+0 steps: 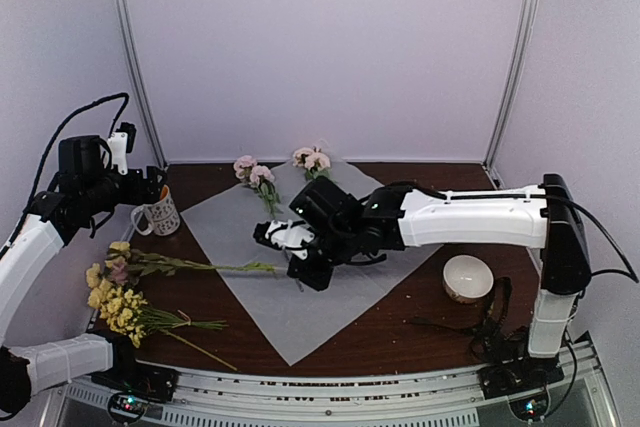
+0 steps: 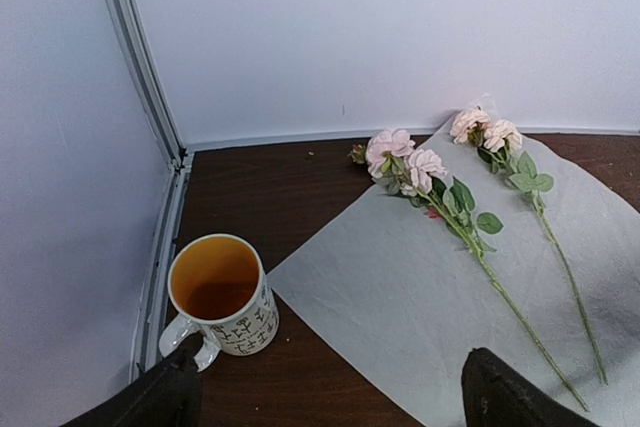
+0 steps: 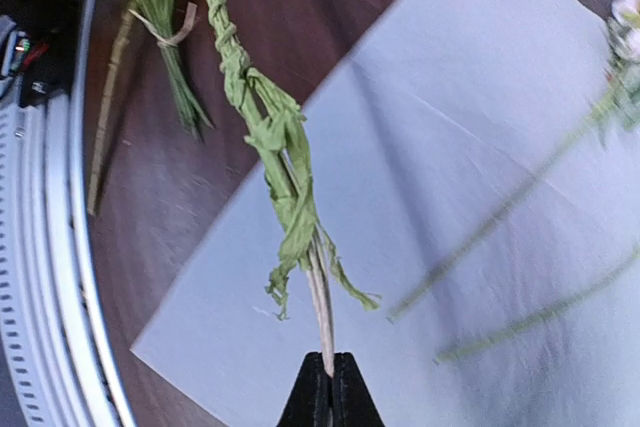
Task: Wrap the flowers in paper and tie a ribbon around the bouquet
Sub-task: Place the fake flower on the flattened wrapping paper.
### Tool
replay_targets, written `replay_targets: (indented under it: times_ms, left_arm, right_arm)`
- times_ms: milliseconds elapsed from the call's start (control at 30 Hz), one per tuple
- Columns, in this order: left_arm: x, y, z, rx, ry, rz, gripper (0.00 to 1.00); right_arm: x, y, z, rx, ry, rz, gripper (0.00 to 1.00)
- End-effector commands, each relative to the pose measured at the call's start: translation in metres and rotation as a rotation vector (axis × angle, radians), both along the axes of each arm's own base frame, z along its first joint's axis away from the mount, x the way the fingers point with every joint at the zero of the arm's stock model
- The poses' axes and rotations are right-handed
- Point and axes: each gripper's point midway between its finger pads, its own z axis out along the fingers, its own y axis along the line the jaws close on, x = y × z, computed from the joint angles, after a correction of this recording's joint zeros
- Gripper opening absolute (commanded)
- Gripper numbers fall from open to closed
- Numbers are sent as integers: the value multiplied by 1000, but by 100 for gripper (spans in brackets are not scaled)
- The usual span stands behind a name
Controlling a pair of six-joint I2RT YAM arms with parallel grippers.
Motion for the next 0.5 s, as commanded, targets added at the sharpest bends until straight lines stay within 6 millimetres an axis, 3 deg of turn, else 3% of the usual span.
replay_targets:
  times_ms: [0, 100, 167, 267, 367, 467]
  left_arm:
    - [3, 2, 12, -4, -56, 10, 93]
    - [3, 2, 12, -5, -54, 7, 93]
    - [3, 3, 12, -2, -55, 17, 93]
    - [3, 4, 12, -4, -56, 21, 93]
    - [3, 3, 11, -6, -54, 14, 93]
    - [3, 3, 11, -6, -52, 16, 93]
  right_arm:
    - [29, -77, 2, -188, -90, -164, 0]
    - [46, -121, -1, -247, -38, -310, 0]
    - [50, -135, -1, -209, 46, -368, 0]
    - [43, -130, 1, -42, 229, -400, 0]
    - [35, -113, 5, 124, 397, -424, 0]
    - [46, -94, 11, 356, 578, -587, 0]
